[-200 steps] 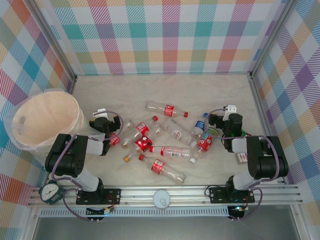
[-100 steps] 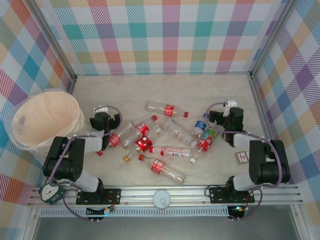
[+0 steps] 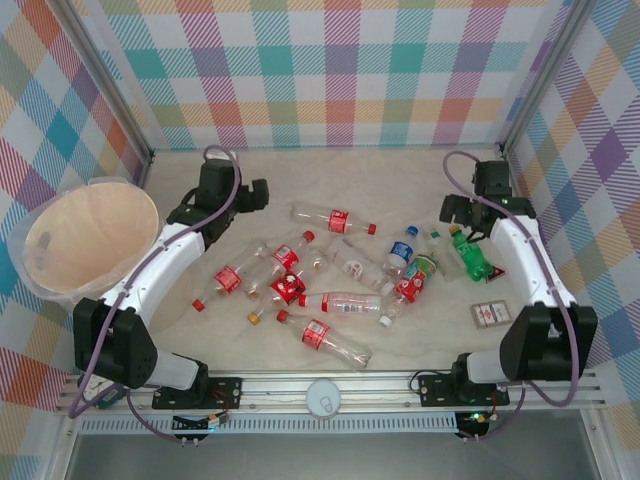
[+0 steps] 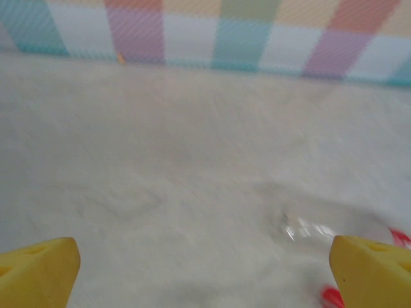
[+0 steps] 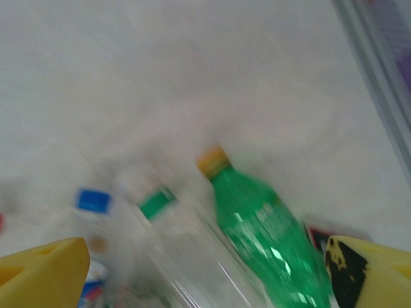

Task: Put the plastic bottles in the bin

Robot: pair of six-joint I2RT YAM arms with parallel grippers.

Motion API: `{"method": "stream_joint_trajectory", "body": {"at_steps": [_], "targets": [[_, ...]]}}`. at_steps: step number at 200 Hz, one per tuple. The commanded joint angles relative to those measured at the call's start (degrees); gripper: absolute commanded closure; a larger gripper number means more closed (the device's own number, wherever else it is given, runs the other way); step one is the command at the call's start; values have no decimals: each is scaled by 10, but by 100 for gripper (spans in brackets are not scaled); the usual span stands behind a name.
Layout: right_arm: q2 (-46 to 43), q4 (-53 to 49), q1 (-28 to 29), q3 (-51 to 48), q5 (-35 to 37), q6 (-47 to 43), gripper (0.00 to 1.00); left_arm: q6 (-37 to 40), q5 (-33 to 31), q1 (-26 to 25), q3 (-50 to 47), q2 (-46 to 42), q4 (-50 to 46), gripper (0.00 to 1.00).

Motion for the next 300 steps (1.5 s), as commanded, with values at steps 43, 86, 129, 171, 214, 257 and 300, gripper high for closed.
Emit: {"method": "stream_joint_trajectory", "body": {"at_steps": [43, 86, 129, 171, 214, 257, 300], "targets": [[126, -130, -91, 53, -73, 6, 20, -112, 109, -58, -12, -28, -160, 3], [187, -98, -103, 61, -111, -12, 17, -119, 108, -69, -31, -42, -150, 3], [239, -83, -108, 75, -133, -21, 16, -129, 109, -72, -40, -43, -137, 2], [283, -71, -114, 90, -136, -30, 19, -138, 111, -78, -40, -37, -123, 3], [279, -74, -121, 103, -136, -38, 31, -143, 119, -89, -27, -23, -115, 2], [232, -110, -125, 137, -140, -41, 36, -147, 144, -95, -2, -12, -114, 1], [148, -125, -123, 155, -293, 23, 37, -154, 263, -96, 13, -13, -54, 0]]}}
